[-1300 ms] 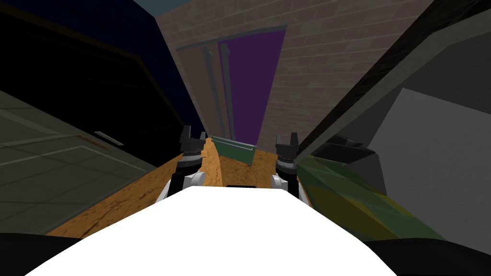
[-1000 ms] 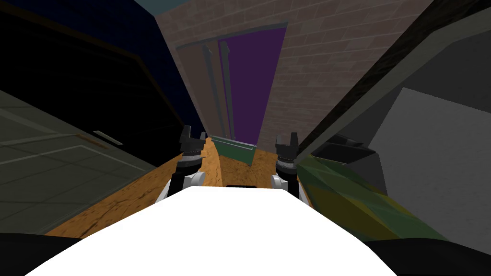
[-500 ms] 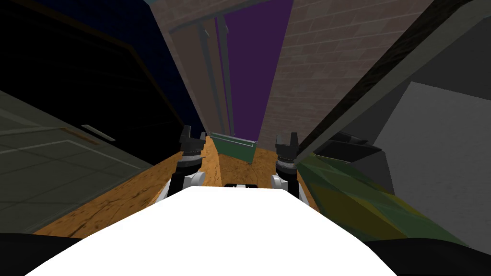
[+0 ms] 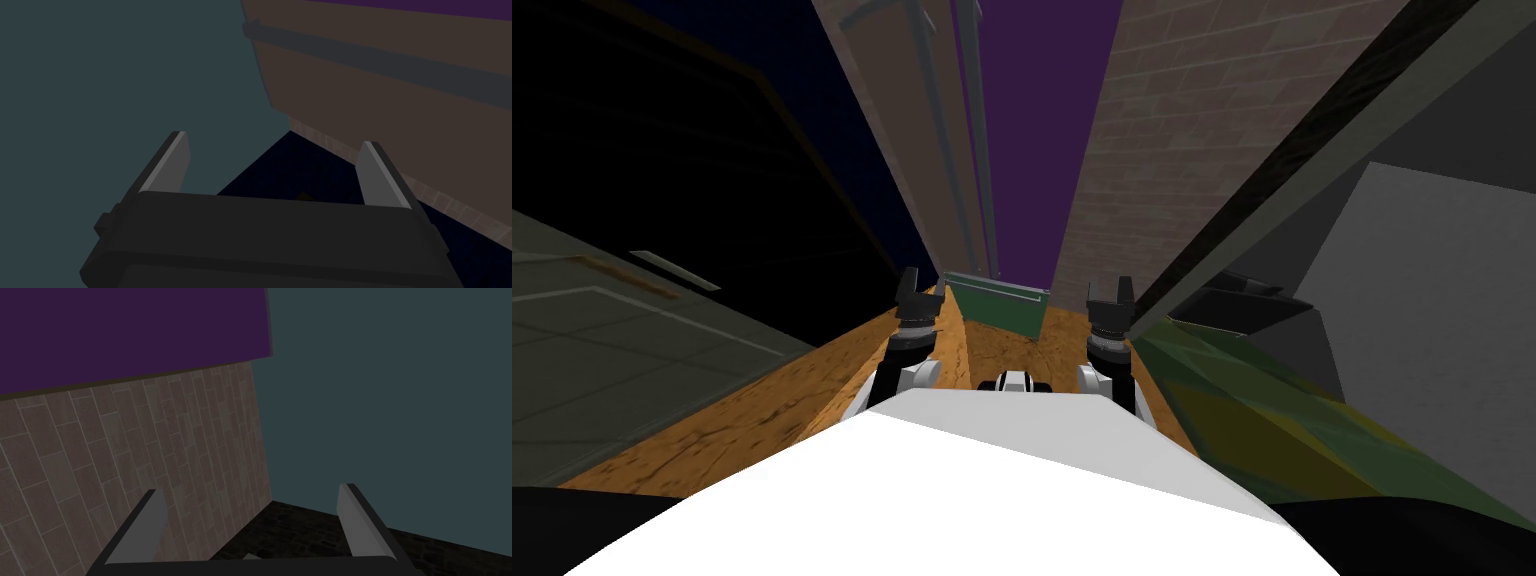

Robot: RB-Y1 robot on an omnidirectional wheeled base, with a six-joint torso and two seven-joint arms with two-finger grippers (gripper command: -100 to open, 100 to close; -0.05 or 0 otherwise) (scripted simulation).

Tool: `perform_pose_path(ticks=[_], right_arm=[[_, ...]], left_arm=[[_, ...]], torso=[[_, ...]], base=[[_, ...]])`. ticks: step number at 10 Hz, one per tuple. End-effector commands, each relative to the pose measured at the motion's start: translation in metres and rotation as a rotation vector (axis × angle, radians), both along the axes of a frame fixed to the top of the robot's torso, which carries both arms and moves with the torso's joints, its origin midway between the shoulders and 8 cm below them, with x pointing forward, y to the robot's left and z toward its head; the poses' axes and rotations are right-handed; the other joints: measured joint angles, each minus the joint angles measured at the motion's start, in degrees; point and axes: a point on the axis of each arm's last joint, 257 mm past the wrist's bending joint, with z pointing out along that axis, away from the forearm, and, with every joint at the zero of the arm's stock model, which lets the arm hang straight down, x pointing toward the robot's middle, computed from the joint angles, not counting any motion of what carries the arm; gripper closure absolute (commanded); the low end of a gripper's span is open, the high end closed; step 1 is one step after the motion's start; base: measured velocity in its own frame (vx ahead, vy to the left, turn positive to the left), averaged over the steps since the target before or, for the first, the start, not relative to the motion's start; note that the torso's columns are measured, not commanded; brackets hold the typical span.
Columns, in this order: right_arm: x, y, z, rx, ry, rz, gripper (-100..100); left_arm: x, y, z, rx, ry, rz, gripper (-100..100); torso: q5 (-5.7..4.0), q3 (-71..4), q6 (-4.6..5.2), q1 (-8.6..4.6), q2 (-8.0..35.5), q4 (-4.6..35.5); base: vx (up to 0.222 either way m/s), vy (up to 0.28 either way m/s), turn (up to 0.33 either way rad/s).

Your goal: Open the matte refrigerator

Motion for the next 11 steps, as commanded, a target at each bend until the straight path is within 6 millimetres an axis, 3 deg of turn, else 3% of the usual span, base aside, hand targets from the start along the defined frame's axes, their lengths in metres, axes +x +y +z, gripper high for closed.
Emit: perform_pose_path(ticks=[1,11], right_arm=[[0.0,0.0,0.0,0.0,0.0,0.0,0],[0.0,0.0,0.0,0.0,0.0,0.0,0]], left_arm=[[0.004,-0.005,-0.014,0.025,-0.004,-0.021,-100],[0.01,-0.011,-0.074,0.054,-0.005,-0.063,-100]], torso=[[-0.01,0.03,0.0,-0.01,0.17,0.09],[-0.01,0.05,-0.01,-0.02,0.25,0.12]], base=[[0.1,0.022,-0.056],[0.095,0.02,-0.048]])
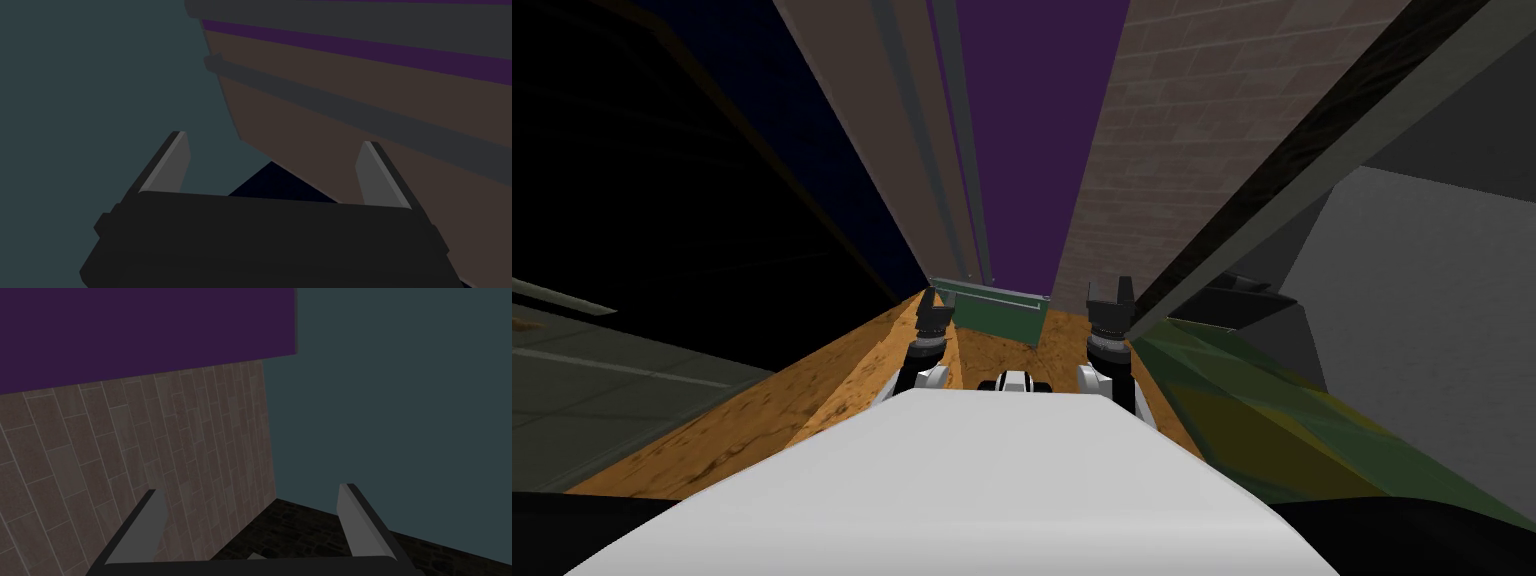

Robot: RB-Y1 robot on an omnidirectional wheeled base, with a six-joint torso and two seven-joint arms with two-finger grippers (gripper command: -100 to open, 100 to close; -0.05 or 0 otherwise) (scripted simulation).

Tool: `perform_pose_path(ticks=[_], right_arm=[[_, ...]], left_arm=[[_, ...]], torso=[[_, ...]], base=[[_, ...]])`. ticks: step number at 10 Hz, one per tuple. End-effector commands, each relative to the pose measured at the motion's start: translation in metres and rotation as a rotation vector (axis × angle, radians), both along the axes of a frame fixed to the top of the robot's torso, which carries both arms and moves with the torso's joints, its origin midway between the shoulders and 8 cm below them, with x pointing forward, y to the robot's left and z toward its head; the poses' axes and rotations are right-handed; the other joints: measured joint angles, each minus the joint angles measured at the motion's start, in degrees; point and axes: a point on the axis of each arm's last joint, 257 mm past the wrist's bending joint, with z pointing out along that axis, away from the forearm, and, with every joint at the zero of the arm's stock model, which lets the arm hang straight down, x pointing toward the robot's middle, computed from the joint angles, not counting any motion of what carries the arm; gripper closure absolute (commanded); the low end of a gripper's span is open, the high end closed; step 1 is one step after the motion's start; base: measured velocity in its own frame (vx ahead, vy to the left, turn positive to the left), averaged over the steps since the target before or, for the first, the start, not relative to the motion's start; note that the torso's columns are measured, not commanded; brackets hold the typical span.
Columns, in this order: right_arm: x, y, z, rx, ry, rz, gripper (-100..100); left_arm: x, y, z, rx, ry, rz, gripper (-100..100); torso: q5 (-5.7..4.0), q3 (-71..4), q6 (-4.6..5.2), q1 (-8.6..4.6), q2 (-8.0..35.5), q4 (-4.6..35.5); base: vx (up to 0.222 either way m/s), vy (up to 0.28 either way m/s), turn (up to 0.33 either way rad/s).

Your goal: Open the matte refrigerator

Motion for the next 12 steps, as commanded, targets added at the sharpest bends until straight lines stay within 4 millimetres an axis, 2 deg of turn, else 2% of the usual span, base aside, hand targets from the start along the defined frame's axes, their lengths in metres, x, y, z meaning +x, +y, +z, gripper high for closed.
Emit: perform_pose_path(ticks=[1,12], right_arm=[[0.0,0.0,0.0,0.0,0.0,0.0,0],[0.0,0.0,0.0,0.0,0.0,0.0,0]], left_arm=[[0.0,-0.002,-0.017,0.003,-0.007,-0.011,-100],[-0.004,-0.004,-0.086,-0.002,0.016,-0.026,-100]], torso=[[-0.01,0.02,0.01,-0.03,0.01,0.01],[-0.02,0.06,0.01,-0.04,0.09,0.03]], base=[[0.119,0.05,-0.082],[0.093,0.024,-0.048]])
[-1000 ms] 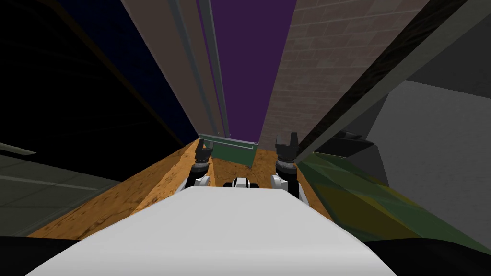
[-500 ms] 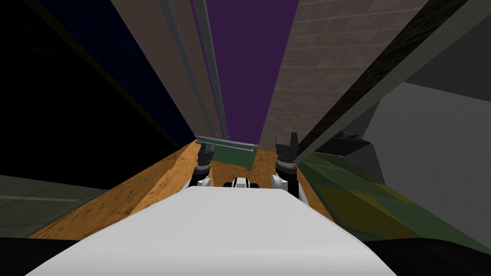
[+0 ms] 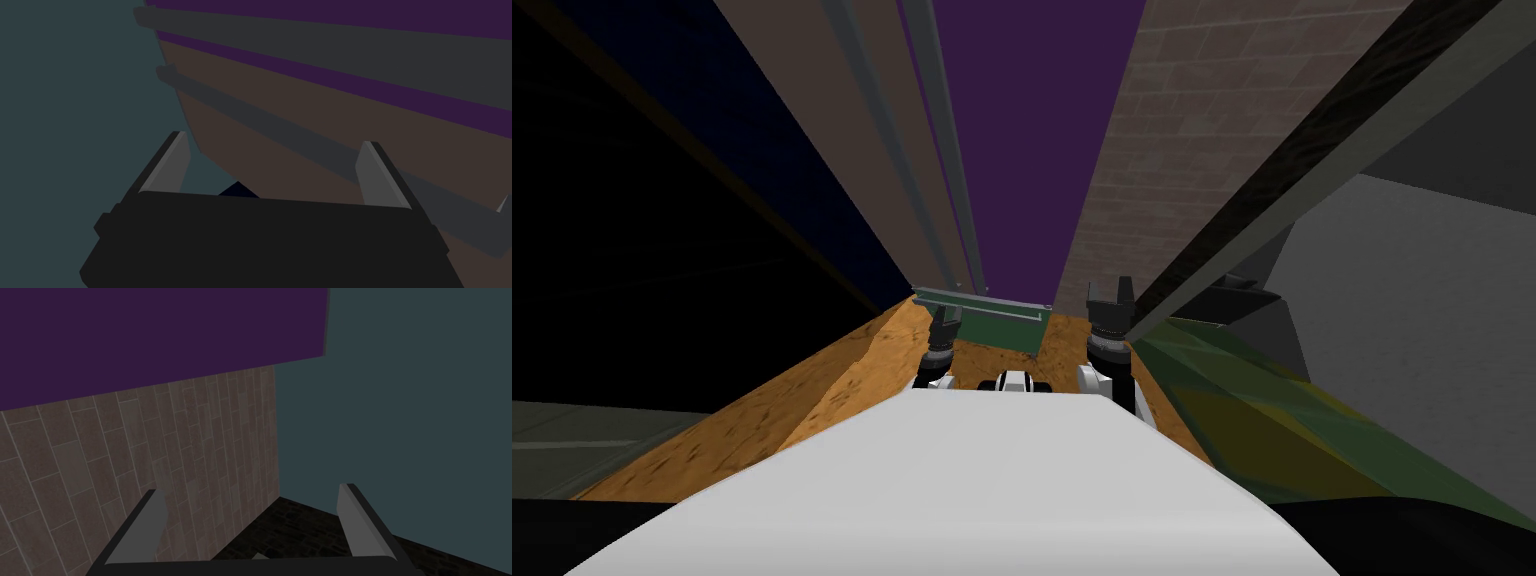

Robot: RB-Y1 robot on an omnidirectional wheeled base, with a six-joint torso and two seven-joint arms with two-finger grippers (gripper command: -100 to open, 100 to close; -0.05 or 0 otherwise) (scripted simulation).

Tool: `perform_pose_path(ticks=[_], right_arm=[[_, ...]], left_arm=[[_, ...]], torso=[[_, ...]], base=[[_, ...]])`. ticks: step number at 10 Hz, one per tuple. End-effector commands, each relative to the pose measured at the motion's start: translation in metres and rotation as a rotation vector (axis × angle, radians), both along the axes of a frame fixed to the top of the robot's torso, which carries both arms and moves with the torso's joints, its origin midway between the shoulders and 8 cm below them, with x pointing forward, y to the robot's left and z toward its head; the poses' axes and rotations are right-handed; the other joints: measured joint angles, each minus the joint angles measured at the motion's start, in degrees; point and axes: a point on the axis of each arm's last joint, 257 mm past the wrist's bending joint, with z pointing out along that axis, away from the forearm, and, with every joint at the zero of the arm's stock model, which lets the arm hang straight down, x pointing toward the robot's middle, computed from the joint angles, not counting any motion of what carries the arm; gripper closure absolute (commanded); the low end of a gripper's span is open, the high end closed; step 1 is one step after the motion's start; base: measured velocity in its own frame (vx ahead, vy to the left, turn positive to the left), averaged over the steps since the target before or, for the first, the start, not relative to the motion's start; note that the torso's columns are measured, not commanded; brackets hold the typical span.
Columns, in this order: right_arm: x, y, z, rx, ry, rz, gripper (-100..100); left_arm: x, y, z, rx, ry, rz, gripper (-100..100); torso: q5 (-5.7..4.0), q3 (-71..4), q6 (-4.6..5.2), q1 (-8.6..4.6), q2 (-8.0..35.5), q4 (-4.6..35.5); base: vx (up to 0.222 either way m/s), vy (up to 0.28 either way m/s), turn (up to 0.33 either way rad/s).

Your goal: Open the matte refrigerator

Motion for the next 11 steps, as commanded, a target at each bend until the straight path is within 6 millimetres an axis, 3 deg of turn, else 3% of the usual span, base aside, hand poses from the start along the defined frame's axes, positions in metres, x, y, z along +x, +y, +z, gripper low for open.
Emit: perform_pose_path(ticks=[1,11], right_arm=[[0.0,0.0,0.0,0.0,0.0,0.0,0],[0.0,0.0,0.0,0.0,0.0,0.0,0]], left_arm=[[-0.001,0.001,-0.017,-0.001,0.014,0.0,-100],[-0.012,-0.002,-0.076,-0.007,0.059,-0.001,-100]], torso=[[0.01,-0.07,0.01,0.01,-0.13,-0.03],[0.02,-0.05,0.01,0.06,-0.1,-0.02]], base=[[0.08,0.022,-0.027],[0.083,0.032,-0.044]])
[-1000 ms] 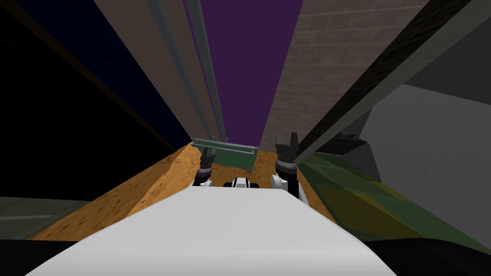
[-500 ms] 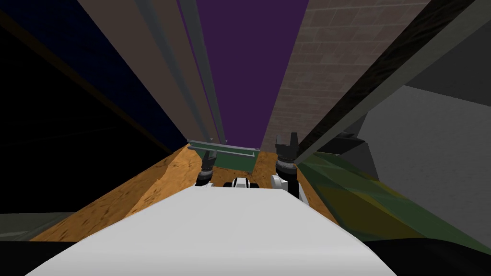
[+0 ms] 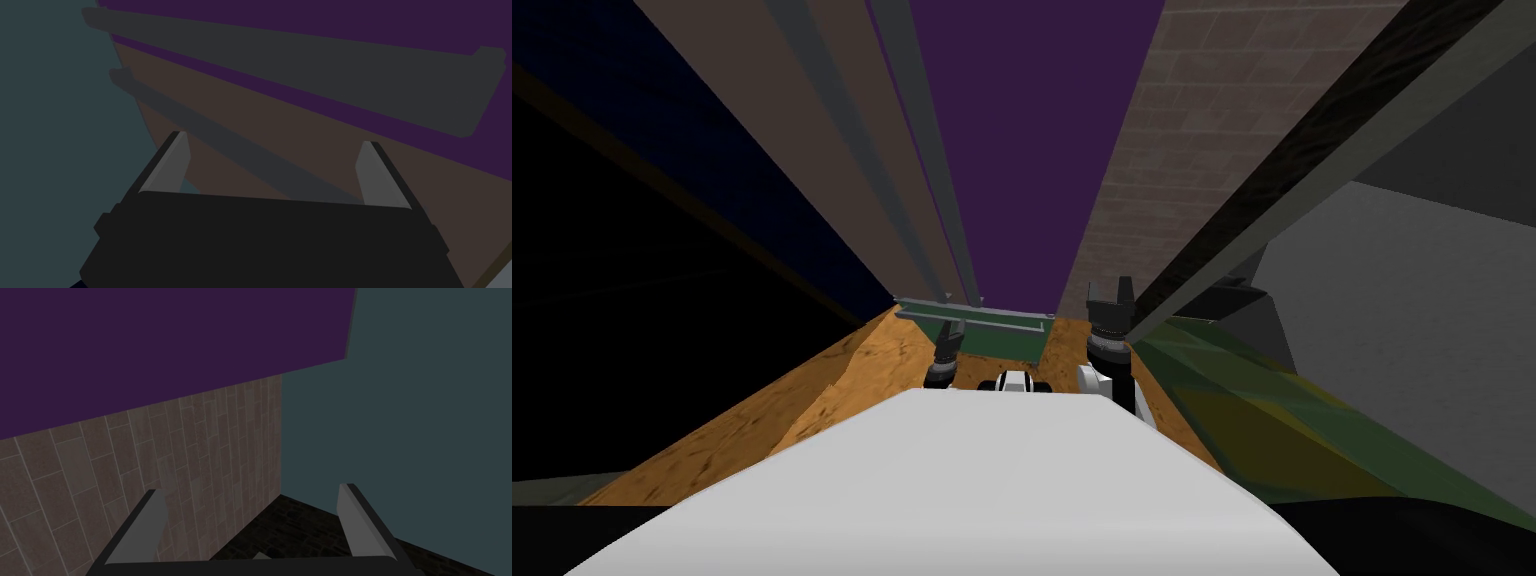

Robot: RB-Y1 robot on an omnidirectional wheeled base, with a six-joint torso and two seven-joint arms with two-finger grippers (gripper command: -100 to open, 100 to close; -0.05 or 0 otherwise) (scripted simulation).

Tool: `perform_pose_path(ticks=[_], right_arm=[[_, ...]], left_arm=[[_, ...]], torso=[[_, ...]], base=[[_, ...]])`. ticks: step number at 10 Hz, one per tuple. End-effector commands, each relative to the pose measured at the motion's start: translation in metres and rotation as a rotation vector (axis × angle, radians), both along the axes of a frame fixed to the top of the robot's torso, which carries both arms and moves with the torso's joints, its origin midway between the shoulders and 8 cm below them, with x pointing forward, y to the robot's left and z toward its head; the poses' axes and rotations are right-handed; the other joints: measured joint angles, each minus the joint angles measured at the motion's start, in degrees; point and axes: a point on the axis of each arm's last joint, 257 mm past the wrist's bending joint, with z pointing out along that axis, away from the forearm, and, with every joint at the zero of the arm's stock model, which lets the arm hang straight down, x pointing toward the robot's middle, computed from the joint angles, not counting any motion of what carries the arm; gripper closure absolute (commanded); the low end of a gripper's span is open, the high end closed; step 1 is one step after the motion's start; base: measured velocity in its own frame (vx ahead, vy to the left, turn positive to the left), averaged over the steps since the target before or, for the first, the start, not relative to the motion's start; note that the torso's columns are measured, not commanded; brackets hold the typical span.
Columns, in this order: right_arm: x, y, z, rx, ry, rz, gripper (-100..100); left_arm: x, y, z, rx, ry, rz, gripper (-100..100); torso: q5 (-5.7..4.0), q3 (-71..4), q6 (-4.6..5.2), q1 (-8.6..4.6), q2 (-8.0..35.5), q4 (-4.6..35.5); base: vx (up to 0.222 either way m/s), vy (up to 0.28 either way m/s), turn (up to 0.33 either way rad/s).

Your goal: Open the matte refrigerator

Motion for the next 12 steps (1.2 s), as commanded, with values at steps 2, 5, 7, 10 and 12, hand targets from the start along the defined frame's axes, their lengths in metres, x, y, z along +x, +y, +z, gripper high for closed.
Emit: perform_pose_path(ticks=[2,5,7,10,12], right_arm=[[0.0,0.0,0.0,0.0,0.0,0.0,0],[0.0,0.0,0.0,0.0,0.0,0.0,0],[0.0,0.0,0.0,0.0,0.0,0.0,0],[0.0,0.0,0.0,0.0,0.0,0.0,0],[0.0,0.0,0.0,0.0,0.0,0.0,0]], left_arm=[[-0.005,-0.001,-0.021,-0.001,0.023,0.002,-100],[-0.012,-0.003,-0.038,-0.005,0.034,0.003,-100],[-0.016,-0.004,-0.051,-0.007,0.052,0.006,-100],[-0.025,-0.008,-0.067,-0.014,0.063,0.008,-100],[-0.03,-0.01,-0.075,-0.018,0.071,0.01,-100]], torso=[[-0.01,-0.06,0.0,-0.02,-0.1,-0.03],[0.0,0.03,-0.02,-0.03,0.07,0.01],[0.0,-0.06,-0.01,-0.01,-0.09,-0.03],[-0.01,0.04,-0.01,-0.04,0.08,0.02],[-0.01,-0.08,-0.01,-0.02,-0.14,-0.04]], base=[[0.095,0.029,-0.037],[0.078,0.033,-0.045],[0.101,0.035,-0.055],[0.071,0.033,-0.041],[0.107,0.037,-0.05]])
